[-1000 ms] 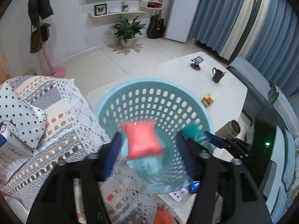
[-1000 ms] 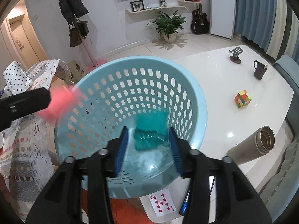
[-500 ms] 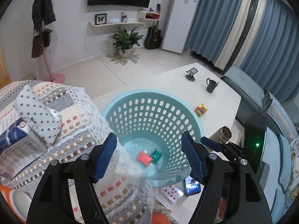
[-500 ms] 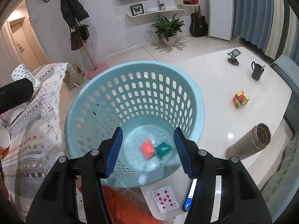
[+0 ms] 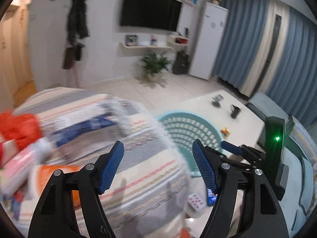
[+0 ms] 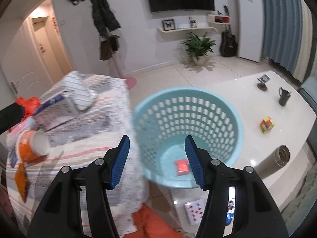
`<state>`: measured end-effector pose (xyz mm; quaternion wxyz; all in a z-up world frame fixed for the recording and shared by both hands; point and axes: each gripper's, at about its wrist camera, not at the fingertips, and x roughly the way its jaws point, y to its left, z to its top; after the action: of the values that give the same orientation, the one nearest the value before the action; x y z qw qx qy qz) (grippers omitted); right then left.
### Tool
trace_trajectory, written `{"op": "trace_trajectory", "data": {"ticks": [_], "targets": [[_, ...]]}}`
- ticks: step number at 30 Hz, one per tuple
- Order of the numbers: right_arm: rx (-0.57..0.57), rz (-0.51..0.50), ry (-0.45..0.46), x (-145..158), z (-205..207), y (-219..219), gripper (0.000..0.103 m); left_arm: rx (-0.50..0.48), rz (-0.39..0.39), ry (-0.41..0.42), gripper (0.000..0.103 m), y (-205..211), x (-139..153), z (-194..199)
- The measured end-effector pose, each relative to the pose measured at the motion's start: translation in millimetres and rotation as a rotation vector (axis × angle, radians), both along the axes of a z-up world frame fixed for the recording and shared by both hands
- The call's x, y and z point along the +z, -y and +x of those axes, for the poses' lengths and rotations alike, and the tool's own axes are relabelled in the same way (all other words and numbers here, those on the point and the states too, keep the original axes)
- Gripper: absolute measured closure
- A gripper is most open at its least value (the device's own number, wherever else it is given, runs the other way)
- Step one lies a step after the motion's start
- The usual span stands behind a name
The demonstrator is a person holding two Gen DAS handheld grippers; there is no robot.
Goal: Collect trash
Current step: 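Move both tools back over the table toward the orange cup and pink bottle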
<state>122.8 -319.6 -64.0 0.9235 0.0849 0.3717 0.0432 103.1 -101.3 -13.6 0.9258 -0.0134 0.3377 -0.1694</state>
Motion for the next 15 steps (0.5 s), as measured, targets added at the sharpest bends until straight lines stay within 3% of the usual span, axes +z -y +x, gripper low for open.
{"op": "trace_trajectory", "data": {"ticks": [8, 15], "targets": [[0.164, 0.002, 0.057, 27.6, -18.0, -73.4, 0.048, 0.233, -0.020, 0.054, 0.033, -105.2, 24.5, -46.9], [0.283, -0.032, 0.061, 29.2, -20.5, -139.0, 0.048, 0.405, -0.007, 0.047, 0.033, -192.1, 20.8, -65.7]]}}
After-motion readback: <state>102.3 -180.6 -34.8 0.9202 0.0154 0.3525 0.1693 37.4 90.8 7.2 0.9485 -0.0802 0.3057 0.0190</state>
